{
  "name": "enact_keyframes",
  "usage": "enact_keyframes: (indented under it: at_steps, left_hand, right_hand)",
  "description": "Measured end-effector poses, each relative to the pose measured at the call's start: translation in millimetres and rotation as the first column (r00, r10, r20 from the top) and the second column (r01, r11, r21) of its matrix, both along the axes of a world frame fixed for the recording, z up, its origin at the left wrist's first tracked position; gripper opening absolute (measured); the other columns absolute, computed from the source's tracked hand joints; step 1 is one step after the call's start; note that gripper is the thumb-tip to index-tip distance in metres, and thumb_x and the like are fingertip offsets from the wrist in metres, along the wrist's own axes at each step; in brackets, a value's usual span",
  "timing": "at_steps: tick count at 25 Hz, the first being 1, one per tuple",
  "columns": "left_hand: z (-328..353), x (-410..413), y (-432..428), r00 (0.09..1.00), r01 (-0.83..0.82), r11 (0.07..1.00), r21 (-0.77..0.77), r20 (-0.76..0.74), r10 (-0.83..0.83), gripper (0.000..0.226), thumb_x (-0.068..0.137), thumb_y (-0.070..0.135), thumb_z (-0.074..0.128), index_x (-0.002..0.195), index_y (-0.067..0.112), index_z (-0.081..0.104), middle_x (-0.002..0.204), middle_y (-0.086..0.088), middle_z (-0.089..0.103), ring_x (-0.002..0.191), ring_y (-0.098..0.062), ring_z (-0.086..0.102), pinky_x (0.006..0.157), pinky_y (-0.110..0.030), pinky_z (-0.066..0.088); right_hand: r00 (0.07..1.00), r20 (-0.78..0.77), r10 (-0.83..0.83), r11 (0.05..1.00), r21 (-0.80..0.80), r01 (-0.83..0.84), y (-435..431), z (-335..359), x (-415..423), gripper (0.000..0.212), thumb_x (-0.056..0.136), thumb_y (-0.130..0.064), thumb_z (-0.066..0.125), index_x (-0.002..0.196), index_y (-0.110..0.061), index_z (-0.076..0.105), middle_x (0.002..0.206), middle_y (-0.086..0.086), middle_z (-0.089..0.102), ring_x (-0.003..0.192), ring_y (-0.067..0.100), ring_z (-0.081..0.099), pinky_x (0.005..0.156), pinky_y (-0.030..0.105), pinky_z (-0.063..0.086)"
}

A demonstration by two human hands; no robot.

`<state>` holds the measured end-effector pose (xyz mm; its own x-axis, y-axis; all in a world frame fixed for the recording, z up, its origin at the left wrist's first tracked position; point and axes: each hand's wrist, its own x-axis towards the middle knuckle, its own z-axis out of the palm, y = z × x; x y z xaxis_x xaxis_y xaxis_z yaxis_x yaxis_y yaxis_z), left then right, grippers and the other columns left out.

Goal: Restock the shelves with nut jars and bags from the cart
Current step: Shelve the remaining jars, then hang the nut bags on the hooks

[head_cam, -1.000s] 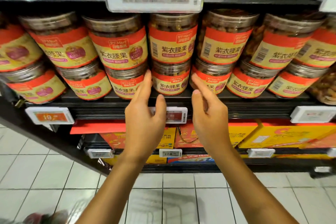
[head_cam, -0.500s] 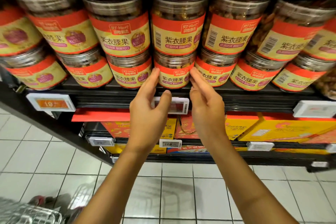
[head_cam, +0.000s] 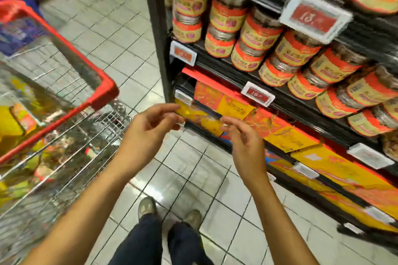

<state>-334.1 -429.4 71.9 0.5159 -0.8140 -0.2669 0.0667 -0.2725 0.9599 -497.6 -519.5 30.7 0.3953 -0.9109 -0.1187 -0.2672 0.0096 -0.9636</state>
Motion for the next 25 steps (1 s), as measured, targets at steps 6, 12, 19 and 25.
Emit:
enact_keyframes:
  at_steps: [6, 12, 19, 25]
  left_hand:
    - [38, 41, 166, 0.863, -0.474, 0.875, 0.095, -0.147, 0.484, 0.019, 0.094, -0.002, 0.045, 0.101, 0.004, 0.062, 0.078, -0.006, 0.066, 0.06, -0.005, 0.063, 0.063, -0.011, 0.051]
    - [34, 139, 293, 0.656, -0.74, 0.666, 0.087, -0.124, 0.745, 0.017, 0.094, 0.0, 0.046, 0.1, 0.001, 0.062, 0.076, -0.007, 0.064, 0.054, -0.001, 0.062, 0.057, -0.01, 0.049]
    - [-13, 326, 394, 0.533, -0.818, 0.533, 0.218, -0.064, 0.844, 0.021, 0.094, 0.002, 0.047, 0.081, 0.012, 0.061, 0.055, 0.006, 0.066, 0.049, 0.001, 0.06, 0.052, -0.01, 0.048]
    - [-182, 391, 374, 0.743, -0.431, 0.627, 0.649, -0.14, 0.655, 0.022, 0.098, 0.015, 0.046, 0.095, -0.001, 0.061, 0.092, -0.025, 0.065, 0.085, -0.028, 0.058, 0.071, -0.032, 0.047]
  right_hand:
    - [0.906, 0.126, 0.404, 0.899, 0.128, -0.419, 120, 32, 90, 0.027, 0.095, -0.008, 0.044, 0.093, -0.024, 0.065, 0.095, -0.012, 0.07, 0.087, 0.015, 0.069, 0.081, 0.027, 0.051]
    - [0.676, 0.164, 0.719, 0.673, 0.077, -0.735, 212, 41, 237, 0.029, 0.095, -0.009, 0.045, 0.094, -0.031, 0.064, 0.091, -0.022, 0.07, 0.083, 0.003, 0.067, 0.078, 0.016, 0.051]
    - [0.347, -0.44, 0.828, 0.491, 0.27, -0.828, 263, -24, 442, 0.021, 0.096, -0.029, 0.046, 0.1, -0.021, 0.066, 0.095, 0.011, 0.065, 0.094, 0.028, 0.061, 0.082, 0.034, 0.047]
    - [-0.22, -0.736, 0.64, 0.173, 0.417, -0.892, 271, -151, 510, 0.021, 0.097, -0.01, 0.04, 0.113, -0.009, 0.053, 0.12, 0.018, 0.059, 0.106, 0.03, 0.058, 0.074, 0.025, 0.036]
